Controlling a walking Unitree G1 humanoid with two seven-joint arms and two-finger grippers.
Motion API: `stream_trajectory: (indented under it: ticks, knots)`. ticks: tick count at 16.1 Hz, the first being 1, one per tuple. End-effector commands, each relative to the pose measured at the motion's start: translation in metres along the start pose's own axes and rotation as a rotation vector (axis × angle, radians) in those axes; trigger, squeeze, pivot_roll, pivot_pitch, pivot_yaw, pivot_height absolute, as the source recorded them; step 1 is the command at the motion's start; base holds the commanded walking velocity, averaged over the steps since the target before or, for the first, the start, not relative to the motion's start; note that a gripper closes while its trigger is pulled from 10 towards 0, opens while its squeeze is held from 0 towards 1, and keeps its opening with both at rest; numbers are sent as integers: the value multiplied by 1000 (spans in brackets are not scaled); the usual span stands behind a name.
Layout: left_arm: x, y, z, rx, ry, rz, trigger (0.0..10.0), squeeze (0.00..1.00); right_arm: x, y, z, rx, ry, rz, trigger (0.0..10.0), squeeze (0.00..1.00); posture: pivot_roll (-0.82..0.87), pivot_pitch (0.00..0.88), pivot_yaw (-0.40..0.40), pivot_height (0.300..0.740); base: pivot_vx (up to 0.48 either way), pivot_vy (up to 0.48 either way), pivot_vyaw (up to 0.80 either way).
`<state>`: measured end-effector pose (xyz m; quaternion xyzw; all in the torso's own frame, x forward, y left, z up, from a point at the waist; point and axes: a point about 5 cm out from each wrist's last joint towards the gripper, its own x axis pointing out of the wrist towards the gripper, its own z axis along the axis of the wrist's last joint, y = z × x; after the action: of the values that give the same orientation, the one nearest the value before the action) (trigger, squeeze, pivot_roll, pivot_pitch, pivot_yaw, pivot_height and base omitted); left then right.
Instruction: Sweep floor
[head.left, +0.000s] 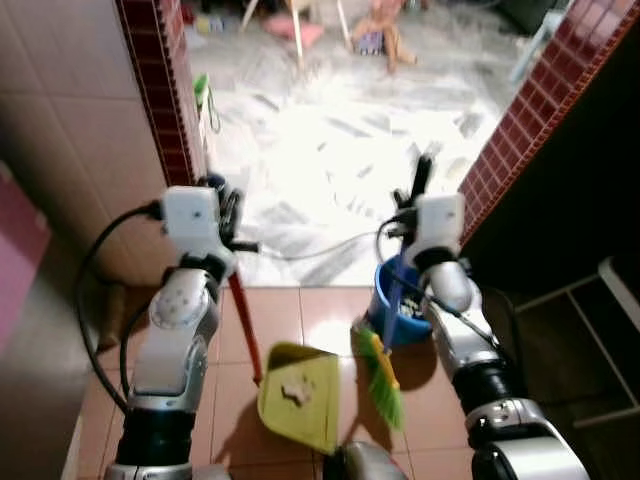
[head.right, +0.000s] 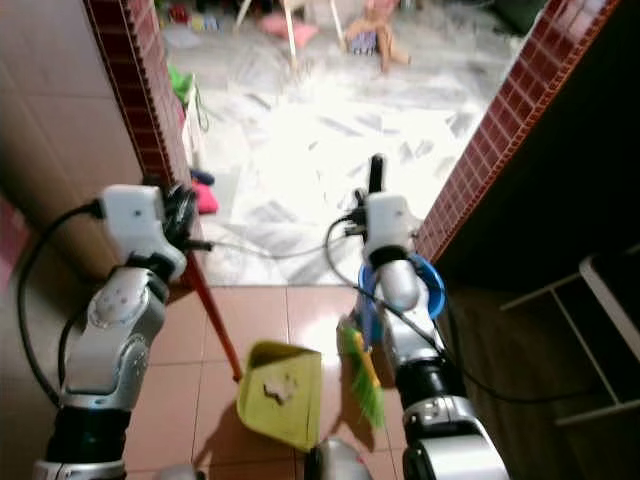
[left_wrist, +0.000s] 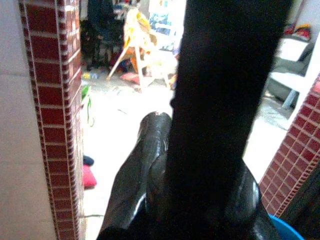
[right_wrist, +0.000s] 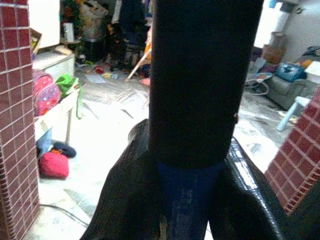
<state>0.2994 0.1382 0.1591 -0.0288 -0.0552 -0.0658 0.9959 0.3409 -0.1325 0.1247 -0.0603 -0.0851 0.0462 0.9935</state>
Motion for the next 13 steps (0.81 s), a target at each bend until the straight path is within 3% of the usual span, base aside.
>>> stream_trajectory:
  ticks: [1,6,9,11,13]
  knots:
    - [0,6,6,6,-29,10,10000,0,4,4,8,0,-43,4,10000,0,67,0,-46,740,0,0,0]
    - [-7,14,-11,39,49,19,10000,0,-6,-4,-3,14,-25,-68,10000,0,71,0,34,740,0,0,0]
    - [-5,15,-11,67,43,-15,10000,0,-8,-5,-7,26,-11,-91,10000,0,69,0,24,740,0,0,0]
    - [-5,17,-12,40,43,12,10000,0,-6,-3,-6,18,-13,-60,10000,0,70,0,-9,740,0,0,-681]
    - [-8,18,-14,23,34,38,10000,0,-3,-6,-3,-2,-17,-34,10000,0,73,0,-34,740,0,377,-800]
